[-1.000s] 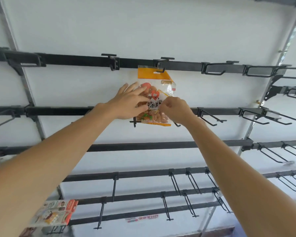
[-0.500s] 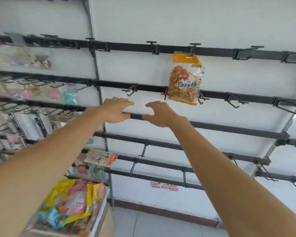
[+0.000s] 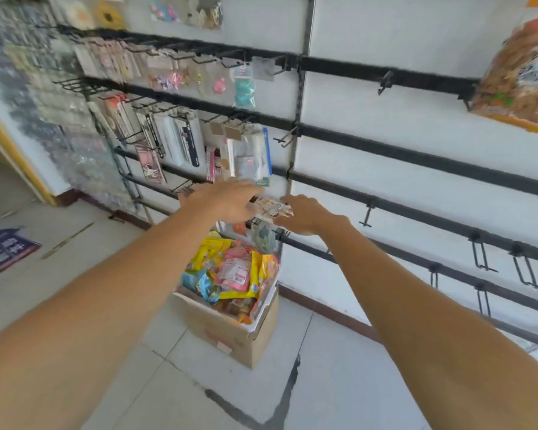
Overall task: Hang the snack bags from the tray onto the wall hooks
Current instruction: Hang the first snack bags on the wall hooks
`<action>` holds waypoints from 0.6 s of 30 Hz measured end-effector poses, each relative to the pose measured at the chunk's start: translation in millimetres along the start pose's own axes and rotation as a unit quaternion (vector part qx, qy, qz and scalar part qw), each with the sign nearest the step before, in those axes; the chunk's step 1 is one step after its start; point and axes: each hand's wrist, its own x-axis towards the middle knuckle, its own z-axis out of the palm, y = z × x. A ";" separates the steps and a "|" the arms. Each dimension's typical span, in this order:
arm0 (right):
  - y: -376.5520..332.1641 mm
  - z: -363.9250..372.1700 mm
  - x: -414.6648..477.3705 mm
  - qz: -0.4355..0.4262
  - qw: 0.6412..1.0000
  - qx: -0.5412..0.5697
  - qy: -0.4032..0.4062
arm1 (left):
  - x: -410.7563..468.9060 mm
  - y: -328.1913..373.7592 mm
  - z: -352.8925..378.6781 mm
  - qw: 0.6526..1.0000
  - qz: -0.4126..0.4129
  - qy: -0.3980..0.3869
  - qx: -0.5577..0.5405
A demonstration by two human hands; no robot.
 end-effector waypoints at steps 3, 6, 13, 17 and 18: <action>-33.0 37.3 21.3 -0.009 1.000 0.007 -0.024 | -6.4 -40.2 33.2 0.998 0.009 -0.012 -0.054; -54.5 68.1 46.6 -0.004 0.998 0.030 -0.054 | -5.7 -76.0 61.1 0.997 -0.007 -0.021 -0.075; -73.9 133.5 97.7 0.020 0.990 0.078 -0.119 | 10.7 -133.9 128.6 0.991 -0.015 -0.079 -0.107; -52.8 165.2 127.5 0.056 0.980 0.102 -0.163 | 37.3 -157.8 163.0 0.983 -0.018 -0.129 -0.127; -45.9 171.5 137.5 0.065 0.977 0.102 -0.173 | 46.1 -164.6 170.2 0.981 -0.026 -0.144 -0.125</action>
